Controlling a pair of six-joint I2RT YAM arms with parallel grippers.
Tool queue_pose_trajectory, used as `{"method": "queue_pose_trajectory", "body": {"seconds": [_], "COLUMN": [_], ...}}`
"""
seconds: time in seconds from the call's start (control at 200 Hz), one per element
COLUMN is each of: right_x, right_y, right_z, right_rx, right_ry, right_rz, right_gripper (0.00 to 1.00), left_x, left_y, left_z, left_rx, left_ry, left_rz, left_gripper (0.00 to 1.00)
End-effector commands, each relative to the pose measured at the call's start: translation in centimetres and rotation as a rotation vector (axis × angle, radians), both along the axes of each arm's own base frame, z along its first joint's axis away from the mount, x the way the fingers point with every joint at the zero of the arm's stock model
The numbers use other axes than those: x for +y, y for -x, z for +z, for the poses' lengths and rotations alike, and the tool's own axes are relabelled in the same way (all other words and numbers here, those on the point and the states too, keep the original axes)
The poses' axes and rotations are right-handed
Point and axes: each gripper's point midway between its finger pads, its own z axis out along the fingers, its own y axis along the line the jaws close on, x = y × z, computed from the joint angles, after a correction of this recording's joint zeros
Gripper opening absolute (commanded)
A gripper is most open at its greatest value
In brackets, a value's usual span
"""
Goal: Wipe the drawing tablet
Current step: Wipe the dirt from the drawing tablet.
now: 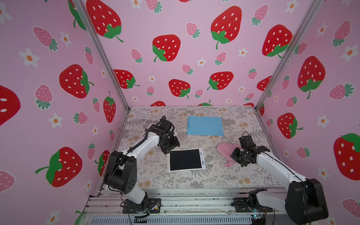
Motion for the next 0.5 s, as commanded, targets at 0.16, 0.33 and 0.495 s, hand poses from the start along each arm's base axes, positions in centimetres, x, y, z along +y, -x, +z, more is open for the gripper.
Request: {"method": "queue_pose_trajectory", "body": {"seconds": [0.16, 0.33, 0.495], "right_x": [-3.2, -3.8, -2.9], "right_y": [2.0, 3.9, 1.0], "right_z": [-0.2, 1.1, 4.3], "right_rx": [0.175, 0.151, -0.025], "right_ry": [0.15, 0.144, 0.133], "right_rz": [-0.177, -0.234, -0.123], "right_gripper": [0.03, 0.32, 0.67], "left_x": [0.1, 0.5, 1.1], "left_y": [-0.6, -0.5, -0.7], "left_z": [1.1, 1.4, 2.0], "left_rx": [-0.003, -0.005, -0.021], "left_ry": [-0.006, -0.008, -0.003], "left_rz": [-0.007, -0.001, 0.01], "left_gripper": [0.71, 0.71, 0.71]}}
